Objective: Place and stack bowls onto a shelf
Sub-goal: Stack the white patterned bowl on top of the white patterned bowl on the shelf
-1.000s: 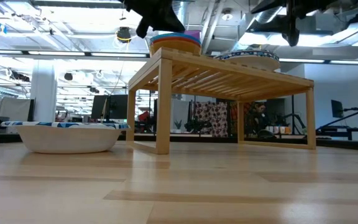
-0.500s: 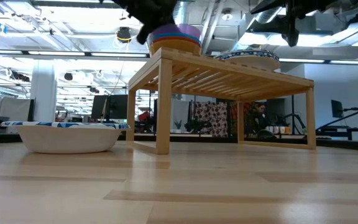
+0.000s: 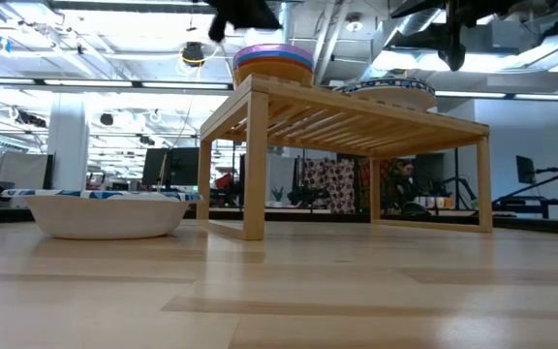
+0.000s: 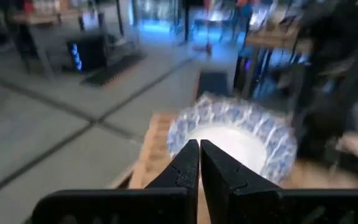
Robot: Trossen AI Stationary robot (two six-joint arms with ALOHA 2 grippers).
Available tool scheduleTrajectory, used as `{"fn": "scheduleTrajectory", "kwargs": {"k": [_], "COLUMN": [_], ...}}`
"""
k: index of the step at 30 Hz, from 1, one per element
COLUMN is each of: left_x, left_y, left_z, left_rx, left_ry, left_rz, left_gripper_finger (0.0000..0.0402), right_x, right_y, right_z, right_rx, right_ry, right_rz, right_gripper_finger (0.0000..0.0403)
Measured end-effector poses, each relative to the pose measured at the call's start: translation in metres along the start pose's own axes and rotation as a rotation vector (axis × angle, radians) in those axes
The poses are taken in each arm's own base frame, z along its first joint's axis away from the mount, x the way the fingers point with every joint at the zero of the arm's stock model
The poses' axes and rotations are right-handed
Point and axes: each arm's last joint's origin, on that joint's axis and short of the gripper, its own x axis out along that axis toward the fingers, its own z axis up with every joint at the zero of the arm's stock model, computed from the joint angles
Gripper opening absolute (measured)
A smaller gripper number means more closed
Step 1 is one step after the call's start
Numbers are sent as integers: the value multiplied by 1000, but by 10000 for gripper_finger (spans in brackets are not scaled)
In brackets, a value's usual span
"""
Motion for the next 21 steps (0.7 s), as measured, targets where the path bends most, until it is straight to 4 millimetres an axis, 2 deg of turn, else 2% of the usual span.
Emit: {"fn": "scheduleTrajectory", "kwargs": {"k": [1, 4, 7, 14, 17, 21], "left_x": [-7, -27, -46, -96, -112, -121], "left_y": [2, 4, 1, -8, -9, -5], "left_z": [7, 11, -4, -58, -66, -67], "left_rx": [-5, -37, -87, -193, -183, -169], "left_ry": [-26, -40, -68, -189, -177, -161], "left_rz": [-17, -125, -212, -275, -279, -260], "left_gripper_finger": [0, 0, 0, 0, 0, 0], "right_x": [0, 0, 0, -6, -7, -7], "right_y": [0, 1, 4, 12, 14, 14], "right_z": [0, 2, 4, 11, 13, 14], "right_rx": [-3, -3, -6, -44, -48, -47], "right_ry": [0, -17, -42, -124, -150, -155], "right_rz": [0, 12, 36, 112, 129, 128], "right_gripper_finger": [232, 232, 232, 232, 232, 232]}}
